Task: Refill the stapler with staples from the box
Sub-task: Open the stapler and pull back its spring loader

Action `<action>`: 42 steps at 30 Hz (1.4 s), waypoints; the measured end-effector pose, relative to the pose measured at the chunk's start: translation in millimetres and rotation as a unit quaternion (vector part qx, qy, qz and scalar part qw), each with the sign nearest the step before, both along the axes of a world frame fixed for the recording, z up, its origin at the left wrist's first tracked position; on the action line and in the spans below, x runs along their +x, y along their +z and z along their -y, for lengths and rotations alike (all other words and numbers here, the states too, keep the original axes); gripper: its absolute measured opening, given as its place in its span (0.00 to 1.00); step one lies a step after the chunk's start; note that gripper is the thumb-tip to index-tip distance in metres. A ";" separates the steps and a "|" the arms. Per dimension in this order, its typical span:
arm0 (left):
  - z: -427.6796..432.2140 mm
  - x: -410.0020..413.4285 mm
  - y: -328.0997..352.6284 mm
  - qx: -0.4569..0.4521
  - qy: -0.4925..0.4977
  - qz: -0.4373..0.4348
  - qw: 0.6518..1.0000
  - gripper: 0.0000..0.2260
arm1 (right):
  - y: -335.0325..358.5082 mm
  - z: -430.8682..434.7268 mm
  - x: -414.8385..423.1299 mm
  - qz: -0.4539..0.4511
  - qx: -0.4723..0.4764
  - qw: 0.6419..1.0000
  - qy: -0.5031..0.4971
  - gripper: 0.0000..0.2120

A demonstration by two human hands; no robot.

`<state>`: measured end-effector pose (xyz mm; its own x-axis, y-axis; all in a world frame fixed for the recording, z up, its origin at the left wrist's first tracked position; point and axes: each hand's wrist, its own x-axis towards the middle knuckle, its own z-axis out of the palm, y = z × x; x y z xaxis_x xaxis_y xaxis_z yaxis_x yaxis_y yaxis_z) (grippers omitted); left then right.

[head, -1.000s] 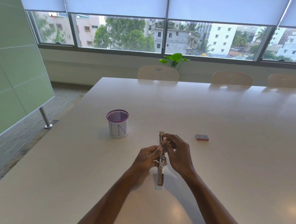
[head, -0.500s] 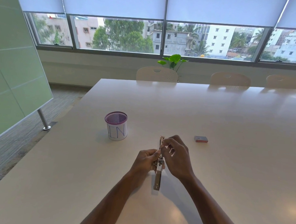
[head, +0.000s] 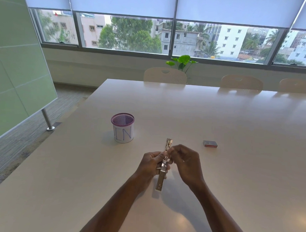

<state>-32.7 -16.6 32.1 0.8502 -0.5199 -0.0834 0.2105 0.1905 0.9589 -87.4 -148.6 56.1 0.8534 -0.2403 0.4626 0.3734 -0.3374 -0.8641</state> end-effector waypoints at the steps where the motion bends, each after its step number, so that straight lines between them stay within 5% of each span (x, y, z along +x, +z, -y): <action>1: 0.3 0.3 -0.8 0.000 0.001 0.000 1.000 0.13 | 0.7 1.7 1.3 -0.012 0.044 0.999 -0.011 0.08; 6: 1.2 -1.1 -5.0 0.022 -0.009 0.022 0.999 0.13 | -2.4 15.3 7.5 -0.081 0.106 0.989 -0.066 0.02; 11: 1.0 -4.0 -6.2 0.038 -0.018 0.041 0.998 0.13 | -6.2 19.2 9.7 -0.134 0.102 0.984 -0.054 0.11; 19: 1.2 -5.8 -3.3 0.046 -0.014 0.052 0.998 0.14 | -7.8 16.7 11.3 -0.136 0.114 0.983 -0.052 0.09; 27: 2.2 -7.1 -1.6 0.047 -0.001 0.029 0.998 0.15 | -9.0 24.9 10.3 -0.217 0.236 0.947 0.037 0.09; 34: 1.1 -8.6 1.0 0.049 -0.005 0.026 0.998 0.14 | -8.3 19.7 8.0 -0.207 0.209 0.955 0.037 0.15; 42: 1.6 -11.1 2.8 0.054 -0.008 0.023 0.998 0.15 | -9.5 11.7 10.6 -0.193 0.197 0.961 -0.013 0.10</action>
